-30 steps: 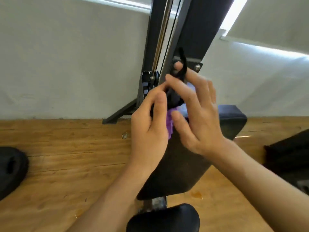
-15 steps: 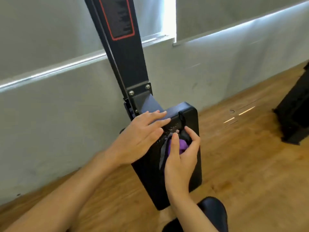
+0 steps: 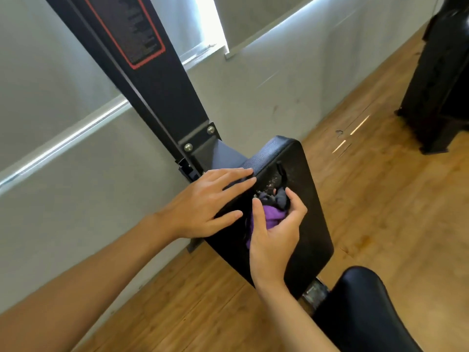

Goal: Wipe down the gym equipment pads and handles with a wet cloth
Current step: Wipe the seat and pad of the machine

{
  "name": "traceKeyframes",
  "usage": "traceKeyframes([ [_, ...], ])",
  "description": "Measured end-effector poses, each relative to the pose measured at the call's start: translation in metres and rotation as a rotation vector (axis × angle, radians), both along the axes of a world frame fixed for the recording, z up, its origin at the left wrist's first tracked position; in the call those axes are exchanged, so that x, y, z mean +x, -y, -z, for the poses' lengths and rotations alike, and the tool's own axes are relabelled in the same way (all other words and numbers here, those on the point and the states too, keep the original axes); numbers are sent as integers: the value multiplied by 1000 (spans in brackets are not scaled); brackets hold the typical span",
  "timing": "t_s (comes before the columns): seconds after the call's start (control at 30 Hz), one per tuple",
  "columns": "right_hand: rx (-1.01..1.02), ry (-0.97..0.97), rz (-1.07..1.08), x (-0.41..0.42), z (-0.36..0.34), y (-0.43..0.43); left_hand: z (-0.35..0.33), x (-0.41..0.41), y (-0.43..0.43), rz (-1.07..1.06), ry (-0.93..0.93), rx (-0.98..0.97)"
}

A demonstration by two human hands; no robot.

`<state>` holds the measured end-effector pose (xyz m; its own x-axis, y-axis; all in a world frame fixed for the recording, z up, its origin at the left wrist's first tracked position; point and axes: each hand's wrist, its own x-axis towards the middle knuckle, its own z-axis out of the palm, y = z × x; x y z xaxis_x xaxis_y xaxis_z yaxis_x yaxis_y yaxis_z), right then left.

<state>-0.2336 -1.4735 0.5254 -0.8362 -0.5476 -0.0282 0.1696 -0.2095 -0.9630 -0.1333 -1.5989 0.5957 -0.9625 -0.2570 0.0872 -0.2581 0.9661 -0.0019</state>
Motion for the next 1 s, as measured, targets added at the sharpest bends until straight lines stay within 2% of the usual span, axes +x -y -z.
traceKeyframes([
  [0.2,21,-60,-20,7,8,4,8,-4,-2,-33,-54,115],
  [0.37,33,-127,-40,17,19,5,10,-4,-2,-5,-91,24],
  [0.53,211,-419,-32,21,36,14,15,-3,-2,-7,-129,-2],
  [0.63,242,-519,-24,22,38,19,18,-2,1,10,-151,13],
  [0.7,237,-517,-22,26,37,22,19,-2,3,23,-169,35],
  [0.83,354,-497,39,28,44,28,21,-1,7,33,-173,77],
  [1.0,153,-326,-22,51,40,24,23,-4,15,54,-164,241],
])
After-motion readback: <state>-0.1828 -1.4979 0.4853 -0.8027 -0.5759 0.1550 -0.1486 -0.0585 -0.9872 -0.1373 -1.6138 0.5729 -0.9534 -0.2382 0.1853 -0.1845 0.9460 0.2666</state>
